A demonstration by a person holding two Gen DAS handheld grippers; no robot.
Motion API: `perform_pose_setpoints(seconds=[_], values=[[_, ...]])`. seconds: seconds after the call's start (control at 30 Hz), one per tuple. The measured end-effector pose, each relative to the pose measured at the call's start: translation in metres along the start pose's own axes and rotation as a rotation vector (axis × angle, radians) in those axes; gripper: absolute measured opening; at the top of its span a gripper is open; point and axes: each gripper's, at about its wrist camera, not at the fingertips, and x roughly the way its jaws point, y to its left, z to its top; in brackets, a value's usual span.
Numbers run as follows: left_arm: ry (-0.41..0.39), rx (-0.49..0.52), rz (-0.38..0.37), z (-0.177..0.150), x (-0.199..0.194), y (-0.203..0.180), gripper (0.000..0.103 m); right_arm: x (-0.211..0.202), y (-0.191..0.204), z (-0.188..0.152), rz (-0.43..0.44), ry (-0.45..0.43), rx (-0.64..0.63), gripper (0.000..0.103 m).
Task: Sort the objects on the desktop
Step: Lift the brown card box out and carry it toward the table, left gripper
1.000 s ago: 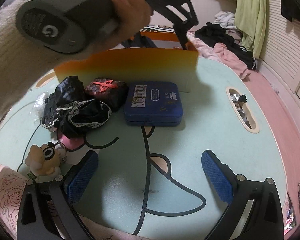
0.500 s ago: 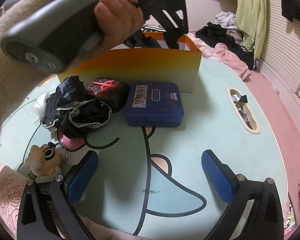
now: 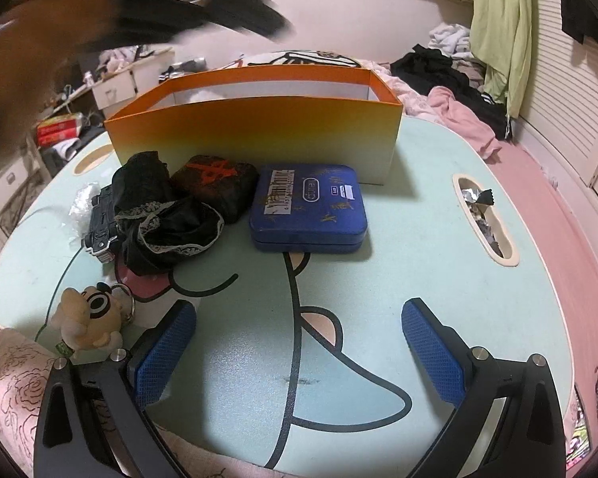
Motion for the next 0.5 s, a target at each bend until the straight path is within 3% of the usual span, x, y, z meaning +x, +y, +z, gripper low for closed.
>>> perform_pose_setpoints(seconds=[0.07, 0.13, 0.27, 0.37, 0.43, 0.5], values=[[-0.014, -0.003, -0.064, -0.023, -0.027, 0.006, 0.000, 0.000, 0.000, 0.000, 0.000, 0.000, 0.000, 0.103], [-0.020, -0.010, -0.081, -0.045, -0.045, 0.018, 0.000, 0.000, 0.000, 0.000, 0.000, 0.000, 0.000, 0.103], [-0.013, -0.038, -0.106, -0.080, -0.049, 0.042, 0.000, -0.001, -0.001, -0.001, 0.001, 0.000, 0.000, 0.103], [-0.029, -0.054, -0.096, -0.089, -0.041, 0.056, 0.004, 0.000, 0.000, -0.001, 0.001, 0.000, 0.000, 0.103], [-0.038, -0.076, -0.082, -0.081, -0.038, 0.054, 0.020, -0.001, -0.001, -0.002, 0.001, 0.000, 0.000, 0.103], [-0.041, -0.058, -0.083, -0.064, -0.033, 0.040, 0.070, 0.000, -0.001, -0.001, 0.000, 0.000, 0.000, 0.103]])
